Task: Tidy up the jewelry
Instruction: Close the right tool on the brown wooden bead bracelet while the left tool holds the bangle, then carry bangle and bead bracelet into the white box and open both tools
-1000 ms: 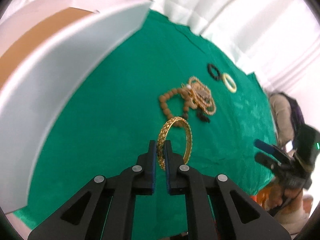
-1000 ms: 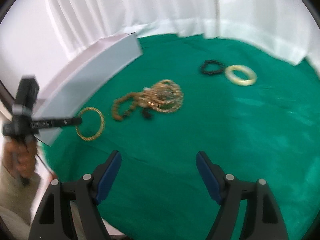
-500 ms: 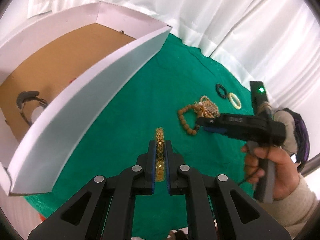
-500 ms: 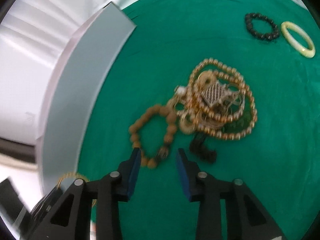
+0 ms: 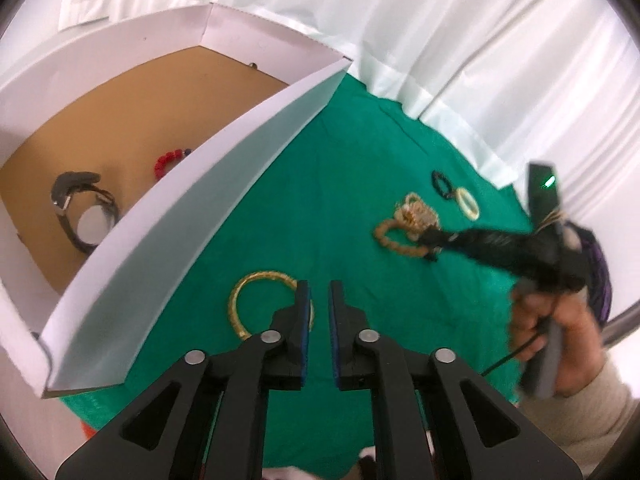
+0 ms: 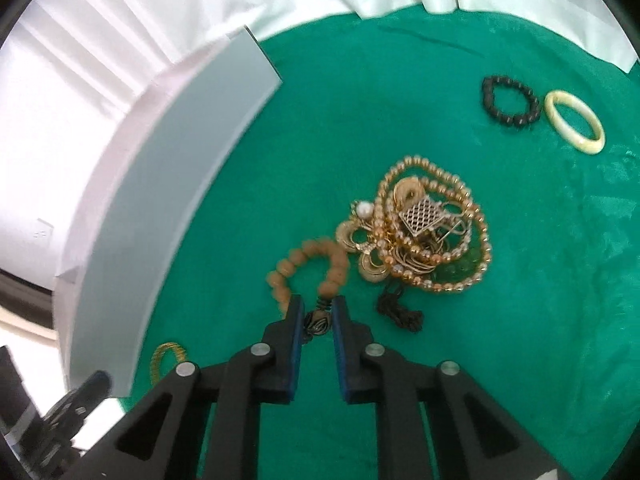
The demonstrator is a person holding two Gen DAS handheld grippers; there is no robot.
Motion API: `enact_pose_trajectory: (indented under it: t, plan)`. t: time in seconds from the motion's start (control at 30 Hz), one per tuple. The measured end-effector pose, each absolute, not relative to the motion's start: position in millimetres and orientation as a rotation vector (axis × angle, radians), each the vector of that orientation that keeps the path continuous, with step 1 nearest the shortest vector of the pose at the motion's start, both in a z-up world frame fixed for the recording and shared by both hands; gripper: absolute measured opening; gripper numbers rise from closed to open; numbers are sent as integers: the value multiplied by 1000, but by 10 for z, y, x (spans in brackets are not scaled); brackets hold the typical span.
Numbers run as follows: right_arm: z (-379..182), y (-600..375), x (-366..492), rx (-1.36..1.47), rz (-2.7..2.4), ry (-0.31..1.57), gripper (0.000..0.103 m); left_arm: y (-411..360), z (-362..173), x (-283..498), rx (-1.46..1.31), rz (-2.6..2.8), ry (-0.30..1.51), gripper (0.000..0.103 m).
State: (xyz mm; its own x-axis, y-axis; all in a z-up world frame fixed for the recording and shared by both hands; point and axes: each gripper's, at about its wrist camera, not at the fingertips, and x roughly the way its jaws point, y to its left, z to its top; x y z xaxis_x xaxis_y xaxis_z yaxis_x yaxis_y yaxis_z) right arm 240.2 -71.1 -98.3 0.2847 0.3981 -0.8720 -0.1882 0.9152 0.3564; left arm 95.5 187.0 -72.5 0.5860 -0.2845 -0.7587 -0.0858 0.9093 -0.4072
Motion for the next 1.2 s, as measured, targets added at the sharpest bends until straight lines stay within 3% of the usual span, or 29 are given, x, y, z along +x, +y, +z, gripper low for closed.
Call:
enact_pose_trajectory:
  t: [0.13, 0.47, 0.53, 0.63, 0.67, 0.97, 1.2]
  plan:
    - [-770, -797, 2245, 185, 438, 1174, 14, 1694, -779, 920, -285, -120, 970, 23]
    - [-737, -922, 1994, 214, 506, 1177, 14, 1270, -1303, 1151, 89, -206, 1097, 26]
    - [-710, -967, 1993, 225, 510, 1172, 14, 1320, -1332, 1188, 71, -226, 1101, 26]
    - [-631, -1011, 2010, 239, 519, 1156, 14, 1377, -1332, 1217, 34, -228, 1117, 5]
    - [-597, -1015, 2012, 244, 523, 1150, 14, 1406, -1331, 1227, 8, -223, 1122, 4]
    - [-89, -875, 2088, 241, 618, 1068, 14, 1819, -822, 1195, -447, -239, 992, 3]
    - [458, -424, 2285, 204, 723, 996, 14, 2270, 87, 1105, -571, -183, 785, 3]
